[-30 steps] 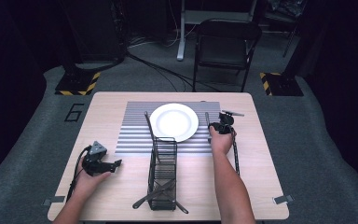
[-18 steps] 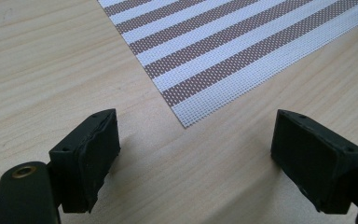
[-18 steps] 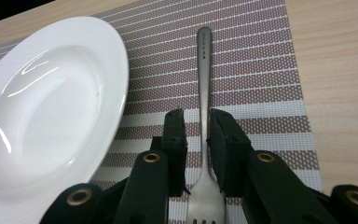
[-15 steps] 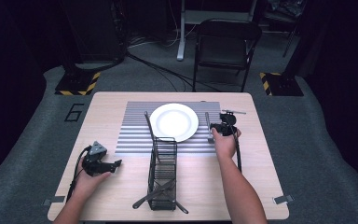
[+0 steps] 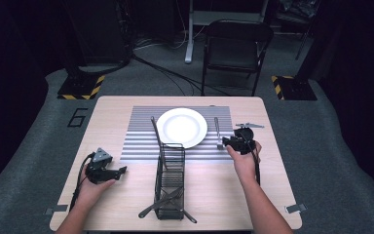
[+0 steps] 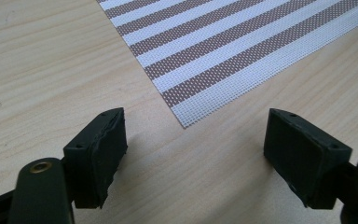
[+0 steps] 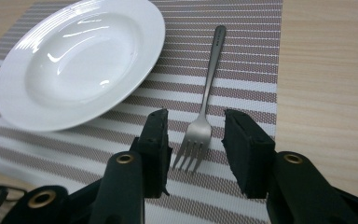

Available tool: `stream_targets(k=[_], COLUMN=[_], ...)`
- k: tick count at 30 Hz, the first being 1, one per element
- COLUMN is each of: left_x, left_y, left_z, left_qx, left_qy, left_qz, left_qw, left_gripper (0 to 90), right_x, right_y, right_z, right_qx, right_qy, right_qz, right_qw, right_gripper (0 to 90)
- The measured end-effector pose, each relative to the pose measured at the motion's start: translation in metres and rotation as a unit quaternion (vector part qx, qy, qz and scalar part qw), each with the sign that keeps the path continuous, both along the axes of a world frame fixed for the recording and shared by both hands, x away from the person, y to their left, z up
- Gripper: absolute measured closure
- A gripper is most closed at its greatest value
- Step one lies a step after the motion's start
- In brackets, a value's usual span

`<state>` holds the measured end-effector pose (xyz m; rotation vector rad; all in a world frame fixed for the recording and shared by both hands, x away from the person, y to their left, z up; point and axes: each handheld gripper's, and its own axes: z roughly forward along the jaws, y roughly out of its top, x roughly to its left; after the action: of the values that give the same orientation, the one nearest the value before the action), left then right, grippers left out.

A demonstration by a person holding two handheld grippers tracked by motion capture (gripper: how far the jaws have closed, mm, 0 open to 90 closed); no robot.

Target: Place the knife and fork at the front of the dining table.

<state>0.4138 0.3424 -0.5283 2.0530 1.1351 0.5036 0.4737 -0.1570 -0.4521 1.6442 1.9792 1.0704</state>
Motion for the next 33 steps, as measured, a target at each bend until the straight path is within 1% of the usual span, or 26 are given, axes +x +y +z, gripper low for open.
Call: stream_targets(k=[2, 4, 6, 7, 10, 12, 13, 14, 16, 18, 20, 21, 22, 23, 26, 27, 29, 30, 32, 33], left_x=[-0.001, -0.002, -0.002, -0.002, -0.003, -0.003, -0.003, -0.003, -0.003, -0.004, -0.006, -0.006, -0.006, -0.007, -0.008, -0.009, -0.010, -0.011, -0.013, -0.013], left_y=[0.000, 0.000, 0.000, 0.001, 0.001, 0.001, 0.001, 0.001, 0.001, 0.002, 0.001, 0.000, 0.000, 0.000, -0.002, -0.002, -0.003, -0.003, -0.004, -0.004], left_z=[0.000, 0.000, 0.000, 0.001, 0.000, 0.001, 0.001, 0.000, 0.001, 0.001, 0.002, 0.003, 0.002, 0.003, 0.005, 0.006, 0.008, 0.010, 0.014, 0.017], left_qx=[-0.002, -0.005, -0.004, -0.002, -0.004, -0.006, -0.006, -0.007, -0.008, -0.007, -0.005, -0.004, -0.004, -0.001, 0.001, -0.002, -0.010, -0.015, -0.023, -0.024], left_qy=[0.000, -0.006, -0.007, -0.001, -0.004, -0.005, -0.006, -0.007, -0.007, -0.007, -0.001, 0.000, -0.006, 0.001, 0.008, 0.011, 0.009, 0.011, 0.006, 0.006], left_qz=[0.004, 0.009, 0.007, 0.005, 0.007, 0.008, 0.010, 0.011, 0.013, 0.009, 0.010, 0.011, 0.012, 0.009, 0.009, 0.011, 0.011, 0.010, 0.009, 0.008], left_qw=[1.0000, 0.9999, 0.9999, 1.0000, 1.0000, 0.9999, 0.9999, 0.9999, 0.9999, 0.9999, 0.9999, 0.9999, 0.9999, 1.0000, 0.9999, 0.9999, 0.9998, 0.9998, 0.9997, 0.9997], left_gripper=[24.0, 26.4, 28.2, 28.8, 30.8, 32.1, 33.4, 34.6, 36.1, 38.0, 40.4, 41.6, 42.5, 43.2, 43.9, 44.4, 45.1, 45.4, 45.4, 45.4], right_x=[-0.010, -0.020, -0.028, -0.032, -0.042, -0.047, -0.050, -0.052, -0.056, -0.059, -0.061, -0.062, -0.062, -0.063, -0.064, -0.065, -0.066, -0.066, -0.068, -0.068], right_y=[-0.002, -0.004, -0.006, -0.007, -0.011, -0.011, -0.010, -0.010, -0.009, -0.010, -0.010, -0.011, -0.011, -0.011, -0.010, -0.009, -0.008, -0.008, -0.008, -0.009], right_z=[0.003, 0.003, 0.003, 0.002, 0.001, 0.000, -0.002, -0.004, -0.008, -0.012, -0.020, -0.023, -0.026, -0.029, -0.037, -0.039, -0.041, -0.042, -0.043, -0.043], right_qx=[-0.009, -0.012, -0.017, -0.016, -0.005, -0.016, -0.027, -0.036, -0.042, -0.036, -0.031, -0.032, -0.034, -0.033, -0.040, -0.048, -0.059, -0.060, -0.055, -0.057], right_qy=[-0.006, -0.008, -0.008, -0.007, -0.007, -0.006, -0.007, -0.008, -0.012, -0.012, -0.015, -0.016, -0.018, -0.017, -0.020, -0.023, -0.029, -0.028, -0.029, -0.030], right_qz=[0.013, 0.023, 0.032, 0.035, 0.040, 0.045, 0.051, 0.056, 0.057, 0.057, 0.066, 0.072, 0.078, 0.079, 0.090, 0.095, 0.105, 0.109, 0.109, 0.112], right_qw=[0.9999, 0.9996, 0.9993, 0.9993, 0.9992, 0.9988, 0.9983, 0.9978, 0.9974, 0.9977, 0.9972, 0.9968, 0.9963, 0.9962, 0.9950, 0.9940, 0.9924, 0.9919, 0.9921, 0.9916], right_gripper=[58.7, 58.0, 56.7, 56.5, 55.2, 55.1, 54.9, 54.4, 53.8, 53.5, 53.3, 53.3, 53.4, 53.3, 53.1, 53.0, 52.7, 52.7, 52.3, 52.0])
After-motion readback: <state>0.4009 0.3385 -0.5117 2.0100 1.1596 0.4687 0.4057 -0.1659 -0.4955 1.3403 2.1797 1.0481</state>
